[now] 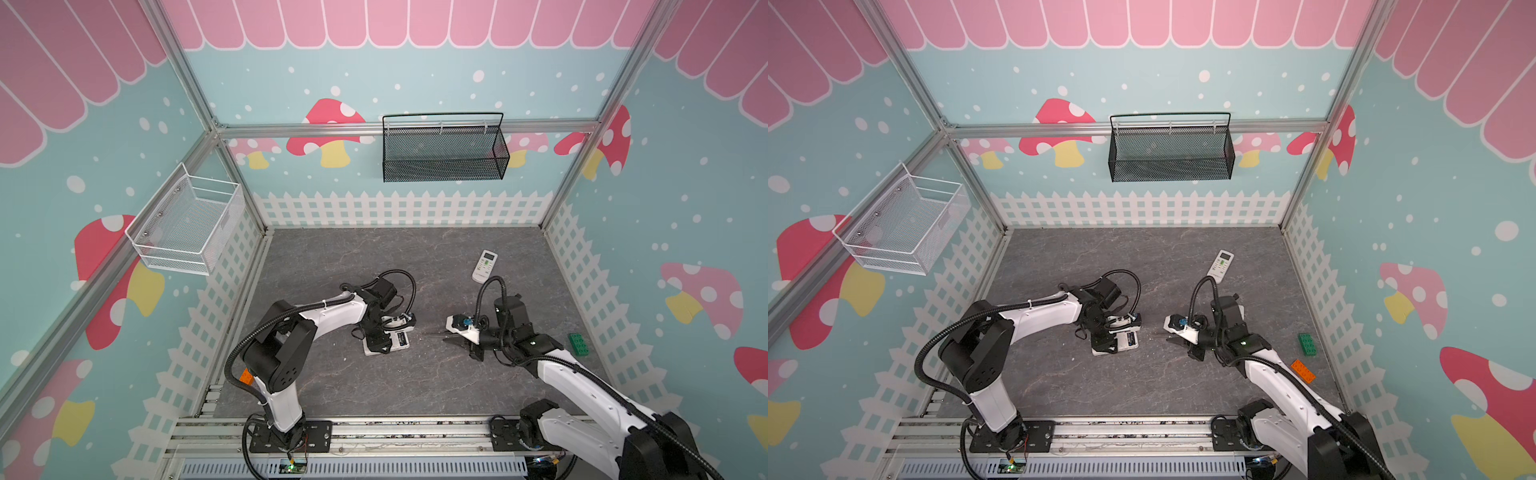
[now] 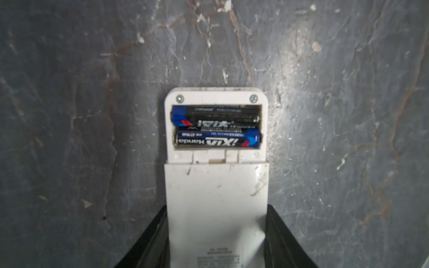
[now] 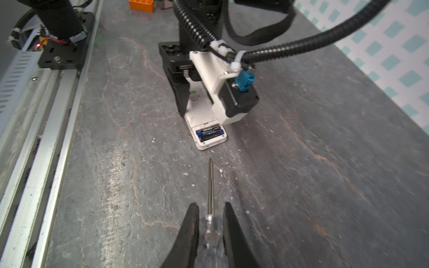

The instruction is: Unload the batteries from the remote control

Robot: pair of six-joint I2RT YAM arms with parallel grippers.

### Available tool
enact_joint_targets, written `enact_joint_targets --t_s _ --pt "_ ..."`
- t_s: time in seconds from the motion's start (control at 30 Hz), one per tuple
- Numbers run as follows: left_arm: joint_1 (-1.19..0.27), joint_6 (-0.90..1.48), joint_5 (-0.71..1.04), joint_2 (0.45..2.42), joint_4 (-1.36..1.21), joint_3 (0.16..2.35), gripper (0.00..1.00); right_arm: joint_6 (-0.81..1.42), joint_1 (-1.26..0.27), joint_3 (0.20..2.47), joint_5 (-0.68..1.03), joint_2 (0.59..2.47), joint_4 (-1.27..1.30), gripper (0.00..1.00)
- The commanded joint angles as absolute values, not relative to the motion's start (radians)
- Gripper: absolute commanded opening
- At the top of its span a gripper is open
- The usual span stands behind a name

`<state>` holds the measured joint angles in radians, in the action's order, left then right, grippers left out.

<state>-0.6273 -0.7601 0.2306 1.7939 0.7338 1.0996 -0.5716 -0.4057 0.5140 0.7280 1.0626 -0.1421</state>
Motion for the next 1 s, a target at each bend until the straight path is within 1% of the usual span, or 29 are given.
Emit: enact_joint_targets --t_s 0.0,0.2,0.3,0.43,0.7,0.73,0.9,0.97 --pt "-0.612 -0.866 0.213 1.781 0.670 1.072 0.52 -0.653 -0.443 0.554 0.796 1.134 -0.090 0.00" --pt "-0.611 -0.888 0.230 1.783 0.615 1.018 0.52 -0.616 -0.465 0.571 0.830 1.258 0.012 0.00" --pt "-0.611 -0.906 0.249 1.791 0.620 1.014 0.52 -0.596 -0.475 0.622 0.835 1.322 0.002 0.00" --pt "-0.598 -0.887 0.262 1.805 0.625 1.042 0.48 -0.571 -0.479 0.682 0.859 1.401 -0.014 0.00" --pt "-0.582 -0.921 0.265 1.819 0.625 1.040 0.48 -0.607 -0.511 0.750 0.782 1.485 -0.092 0.00" --pt "-0.581 -0.918 0.265 1.821 0.624 1.039 0.50 -0.605 -0.513 0.751 0.775 1.489 -0.092 0.00" --pt "-0.580 -0.915 0.263 1.822 0.617 1.036 0.63 -0.602 -0.516 0.762 0.733 1.510 -0.098 0.00" --pt "-0.580 -0.923 0.265 1.824 0.617 1.032 0.66 -0.576 -0.516 0.765 0.716 1.520 -0.095 0.00"
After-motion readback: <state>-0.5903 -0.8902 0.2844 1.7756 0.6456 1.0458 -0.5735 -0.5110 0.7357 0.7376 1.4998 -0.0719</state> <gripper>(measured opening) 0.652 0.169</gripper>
